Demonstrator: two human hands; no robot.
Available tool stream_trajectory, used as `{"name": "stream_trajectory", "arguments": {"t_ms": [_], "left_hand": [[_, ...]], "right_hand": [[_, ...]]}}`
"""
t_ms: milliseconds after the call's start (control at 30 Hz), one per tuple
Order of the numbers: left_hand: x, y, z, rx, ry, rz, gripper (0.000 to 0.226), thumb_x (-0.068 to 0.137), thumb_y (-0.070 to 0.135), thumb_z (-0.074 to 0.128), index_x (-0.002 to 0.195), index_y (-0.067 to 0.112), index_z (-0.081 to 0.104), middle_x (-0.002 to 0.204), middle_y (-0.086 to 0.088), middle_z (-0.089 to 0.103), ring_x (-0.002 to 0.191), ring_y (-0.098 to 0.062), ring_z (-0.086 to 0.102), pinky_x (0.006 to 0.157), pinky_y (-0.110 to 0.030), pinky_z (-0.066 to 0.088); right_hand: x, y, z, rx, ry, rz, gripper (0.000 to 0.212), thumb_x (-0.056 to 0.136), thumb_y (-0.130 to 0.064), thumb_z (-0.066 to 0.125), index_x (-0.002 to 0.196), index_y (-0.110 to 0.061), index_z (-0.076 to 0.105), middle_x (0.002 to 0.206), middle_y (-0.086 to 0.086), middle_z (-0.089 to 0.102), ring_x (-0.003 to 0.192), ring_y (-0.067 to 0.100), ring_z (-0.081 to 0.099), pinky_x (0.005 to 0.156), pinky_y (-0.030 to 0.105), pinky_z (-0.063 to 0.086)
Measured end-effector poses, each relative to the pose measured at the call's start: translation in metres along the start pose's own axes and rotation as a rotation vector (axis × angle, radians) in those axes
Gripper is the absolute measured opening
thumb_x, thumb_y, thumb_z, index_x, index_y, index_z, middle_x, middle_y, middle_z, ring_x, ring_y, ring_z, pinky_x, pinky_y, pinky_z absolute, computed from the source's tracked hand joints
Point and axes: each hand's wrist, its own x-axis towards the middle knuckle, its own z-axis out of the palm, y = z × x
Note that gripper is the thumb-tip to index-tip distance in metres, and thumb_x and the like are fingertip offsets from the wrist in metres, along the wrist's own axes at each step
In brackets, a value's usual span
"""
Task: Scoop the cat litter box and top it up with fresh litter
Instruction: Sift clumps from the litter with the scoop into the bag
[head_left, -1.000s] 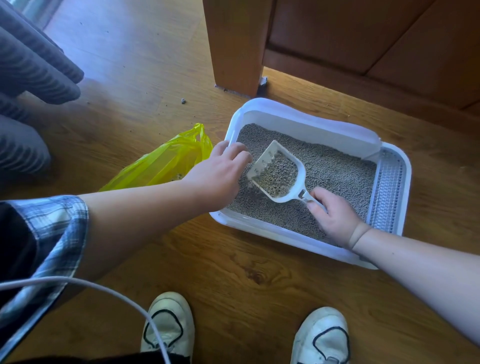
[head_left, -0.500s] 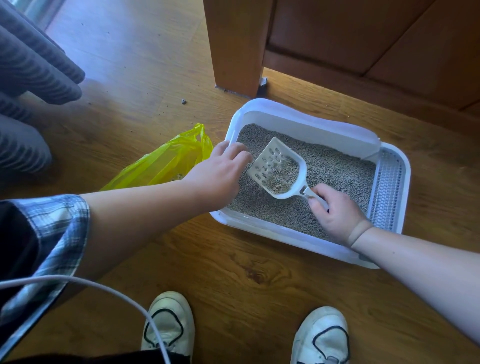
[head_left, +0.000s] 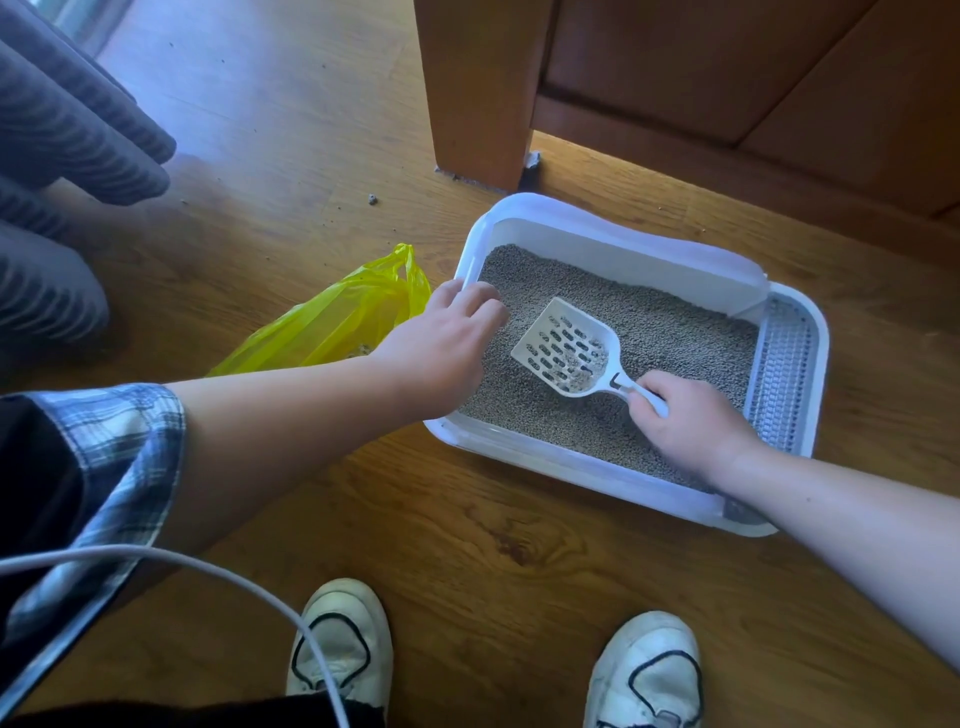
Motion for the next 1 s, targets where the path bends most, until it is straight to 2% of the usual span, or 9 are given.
{"name": "stream_trajectory", "arguments": {"t_ms": [200, 567, 667, 1000], "left_hand": [[-0.0002, -0.0001, 0.0004, -0.007, 0.01, 0.008, 0.051, 0.077, -0.002, 0.049, 0.126, 0.009, 0.05, 0.14, -0.011, 0.042, 0.133, -0.044, 0.032, 0.091, -0.056, 0.049], [-0.0006, 0.0027, -0.0031, -0.004, -0.009, -0.014, 0.052, 0.079, -0.002, 0.049, 0.13, 0.01, 0.048, 0.143, -0.01, 0.039, 0.137, -0.043, 0.029, 0.099, -0.051, 0.045], [-0.0005, 0.0032, -0.0038, -0.006, -0.018, -0.025, 0.052, 0.081, -0.002, 0.049, 0.131, 0.011, 0.047, 0.144, -0.009, 0.038, 0.138, -0.042, 0.027, 0.095, -0.051, 0.048], [0.0005, 0.0009, -0.002, -0.004, -0.001, -0.006, 0.05, 0.078, -0.002, 0.052, 0.127, 0.011, 0.05, 0.14, -0.009, 0.042, 0.134, -0.042, 0.032, 0.087, -0.054, 0.052]], "right_hand": [[-0.0003, -0.0028, -0.0026, -0.014, -0.011, -0.023, 0.033, 0.099, -0.047, 0.044, 0.079, -0.024, 0.055, 0.066, -0.001, 0.061, 0.063, 0.024, 0.058, 0.059, 0.039, 0.049], [-0.0025, -0.0041, -0.0022, -0.029, -0.037, -0.049, 0.032, 0.099, -0.044, 0.044, 0.073, -0.026, 0.048, 0.063, -0.004, 0.057, 0.06, 0.022, 0.055, 0.053, 0.034, 0.039], [-0.0029, -0.0027, -0.0026, -0.064, -0.023, -0.06, 0.031, 0.1, -0.044, 0.043, 0.076, -0.026, 0.049, 0.064, -0.004, 0.058, 0.06, 0.02, 0.055, 0.051, 0.032, 0.036], [-0.0015, -0.0004, -0.0005, -0.015, 0.004, -0.058, 0.023, 0.098, -0.044, 0.045, 0.082, -0.029, 0.05, 0.068, -0.005, 0.059, 0.066, 0.021, 0.057, 0.062, 0.038, 0.048]]}}
